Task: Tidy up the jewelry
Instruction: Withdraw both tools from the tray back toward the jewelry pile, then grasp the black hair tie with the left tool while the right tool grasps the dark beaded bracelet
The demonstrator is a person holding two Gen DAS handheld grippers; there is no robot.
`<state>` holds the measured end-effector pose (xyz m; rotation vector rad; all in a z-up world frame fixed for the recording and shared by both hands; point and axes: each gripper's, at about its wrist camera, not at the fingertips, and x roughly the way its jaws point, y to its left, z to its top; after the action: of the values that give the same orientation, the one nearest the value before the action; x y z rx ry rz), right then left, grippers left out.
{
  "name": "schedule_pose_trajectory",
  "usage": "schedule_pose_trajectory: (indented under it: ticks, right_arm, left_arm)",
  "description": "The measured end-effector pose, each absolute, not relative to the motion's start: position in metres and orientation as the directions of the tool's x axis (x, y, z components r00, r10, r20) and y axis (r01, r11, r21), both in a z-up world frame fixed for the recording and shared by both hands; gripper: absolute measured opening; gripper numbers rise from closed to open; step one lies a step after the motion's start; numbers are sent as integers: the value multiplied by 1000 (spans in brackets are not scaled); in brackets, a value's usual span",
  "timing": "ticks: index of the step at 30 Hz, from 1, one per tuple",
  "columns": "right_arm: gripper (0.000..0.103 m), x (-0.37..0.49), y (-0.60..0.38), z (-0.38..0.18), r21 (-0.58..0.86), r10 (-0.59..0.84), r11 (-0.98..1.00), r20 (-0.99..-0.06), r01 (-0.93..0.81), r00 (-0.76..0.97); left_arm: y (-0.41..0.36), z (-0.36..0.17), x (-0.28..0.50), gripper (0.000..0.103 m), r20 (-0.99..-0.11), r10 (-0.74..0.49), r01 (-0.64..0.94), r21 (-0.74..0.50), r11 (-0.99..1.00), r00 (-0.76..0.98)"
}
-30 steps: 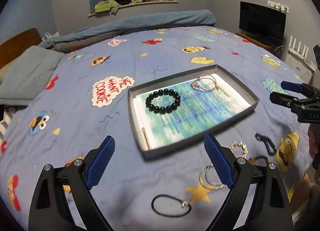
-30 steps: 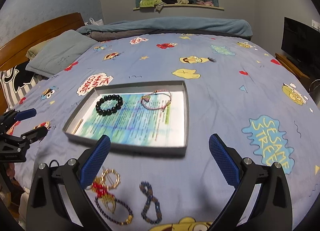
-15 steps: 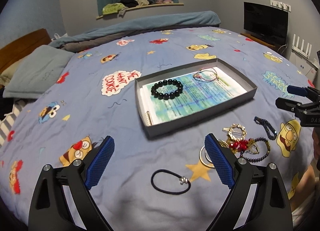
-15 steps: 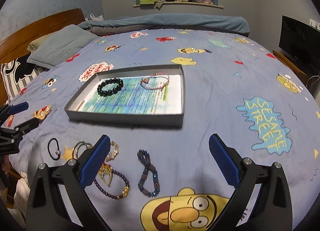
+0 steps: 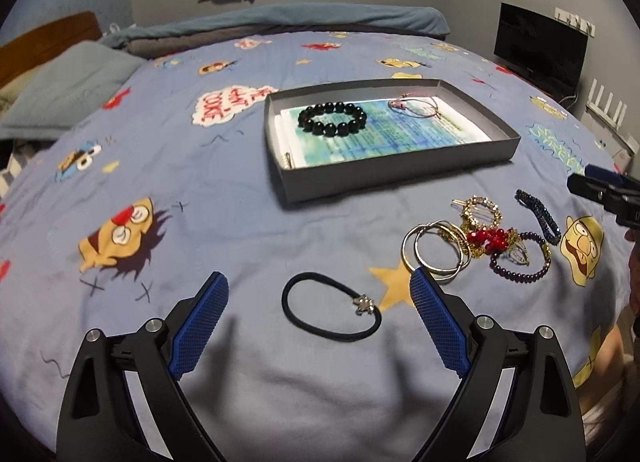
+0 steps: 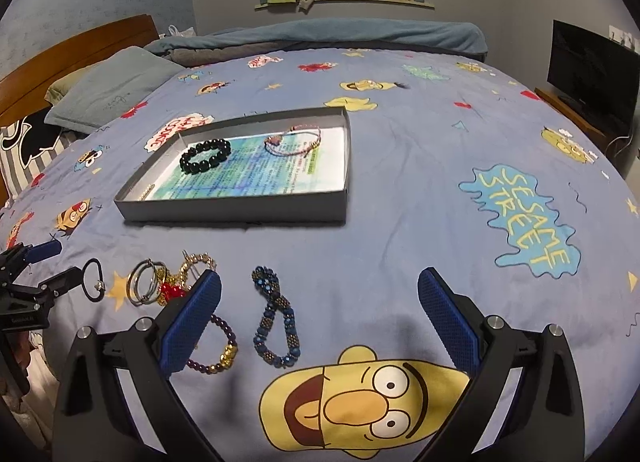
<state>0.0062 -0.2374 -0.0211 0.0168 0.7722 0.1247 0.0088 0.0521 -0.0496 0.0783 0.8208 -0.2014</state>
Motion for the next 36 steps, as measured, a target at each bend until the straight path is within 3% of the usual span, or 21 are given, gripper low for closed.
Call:
schedule_pose_trajectory:
  ticks: [11,16,18,21,26,29,31,36]
  right_arm:
    - [96,0,-232,-39,8,103,990,-716,-140,690]
    - [80,1,-225,-44,-7,112,986,-720,-168,685]
    - [70,4,-222,-47,1,119,985,-728,-173,675]
    - [55,7,-219,-52,14,137,982,-741,-189,658]
    - [39,8,-220,-56,35,158,979,-752,-201,640]
    - [29,8,-220,-58,42,164,978,-758,-203,632]
    - [26,8,-219,-59,44,169,977,-762,-210,625]
    - [24,11,-217,-62,49,176,975,-767,-218,618]
  left_arm:
    - [53,-68,11,92,-751,-139,210,0,978,646]
    - [54,-69,11,89,-749,-156,222,-12,975,644]
    - [55,-69,12,81,-749,-157,223,-13,975,643]
    - [57,-69,14,63,-756,-182,229,-43,972,629]
    - [65,-66,14,57,-744,-177,208,-51,977,645]
    - [65,-70,18,40,-763,-162,212,-34,977,626]
    - [64,-77,21,32,-779,-149,208,-24,978,609]
    - [59,-84,23,28,-786,-130,224,10,975,604]
